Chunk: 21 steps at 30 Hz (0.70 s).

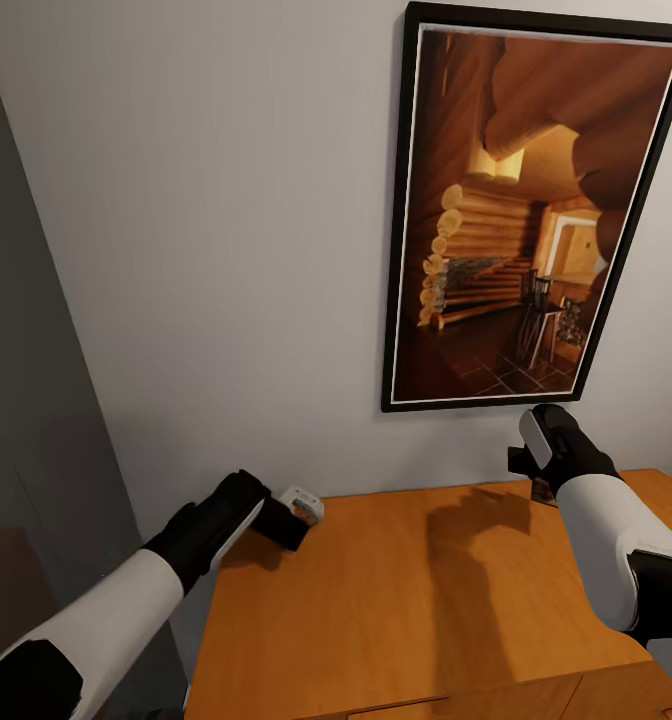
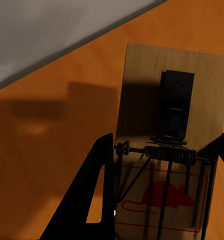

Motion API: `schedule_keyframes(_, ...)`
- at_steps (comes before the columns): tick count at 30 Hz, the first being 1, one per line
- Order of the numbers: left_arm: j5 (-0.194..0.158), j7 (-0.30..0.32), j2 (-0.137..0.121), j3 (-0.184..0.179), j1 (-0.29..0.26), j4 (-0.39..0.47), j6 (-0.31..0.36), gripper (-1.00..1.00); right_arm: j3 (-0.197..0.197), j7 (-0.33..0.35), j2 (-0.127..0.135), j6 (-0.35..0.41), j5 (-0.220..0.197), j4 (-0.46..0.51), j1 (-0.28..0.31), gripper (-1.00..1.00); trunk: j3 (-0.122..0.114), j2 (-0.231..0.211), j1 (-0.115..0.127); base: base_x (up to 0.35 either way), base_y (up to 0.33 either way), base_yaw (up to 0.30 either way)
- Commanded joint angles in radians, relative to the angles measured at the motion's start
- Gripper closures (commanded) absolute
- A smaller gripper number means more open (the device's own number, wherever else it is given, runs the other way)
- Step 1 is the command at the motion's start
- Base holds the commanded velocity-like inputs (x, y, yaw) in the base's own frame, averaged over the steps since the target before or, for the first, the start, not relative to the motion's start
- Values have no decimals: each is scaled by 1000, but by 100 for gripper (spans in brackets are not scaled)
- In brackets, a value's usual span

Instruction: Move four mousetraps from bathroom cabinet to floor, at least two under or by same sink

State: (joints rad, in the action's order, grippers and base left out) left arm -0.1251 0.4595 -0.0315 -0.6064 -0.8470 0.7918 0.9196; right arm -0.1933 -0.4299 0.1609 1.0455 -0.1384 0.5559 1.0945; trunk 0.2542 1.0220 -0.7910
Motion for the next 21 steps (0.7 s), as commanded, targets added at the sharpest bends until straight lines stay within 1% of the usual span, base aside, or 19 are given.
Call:
schedule_keyframes(1,-5,-3,0,-5,-1,29,33,100,-1,-8,0,2,-12,1,1,100,1,1,0,0,0,0)
schedule_keyframes(3,-5,-3,-3,-5,-1,104,95,100,-1,-7,0,2,-13,1,1,100,1,1,0,0,0,0)
schedule_keyframes(5,-5,-2,-8,-5,-1,147,114,100,-1,-7,0,2,-13,1,1,100,1,1,0,0,0,0)
schedule_keyframes(7,-5,-1,-12,-4,-1,164,120,100,-1,-7,0,2,-13,1,1,100,1,1,0,0,0,0)
schedule_keyframes(12,-5,0,-17,-4,-1,178,125,100,-1,-7,0,2,-13,1,1,100,1,1,0,0,0,0)
schedule_keyframes(21,-7,1,-18,-1,-1,181,127,100,-1,-7,-1,2,-14,1,1,100,1,1,0,0,0,0)
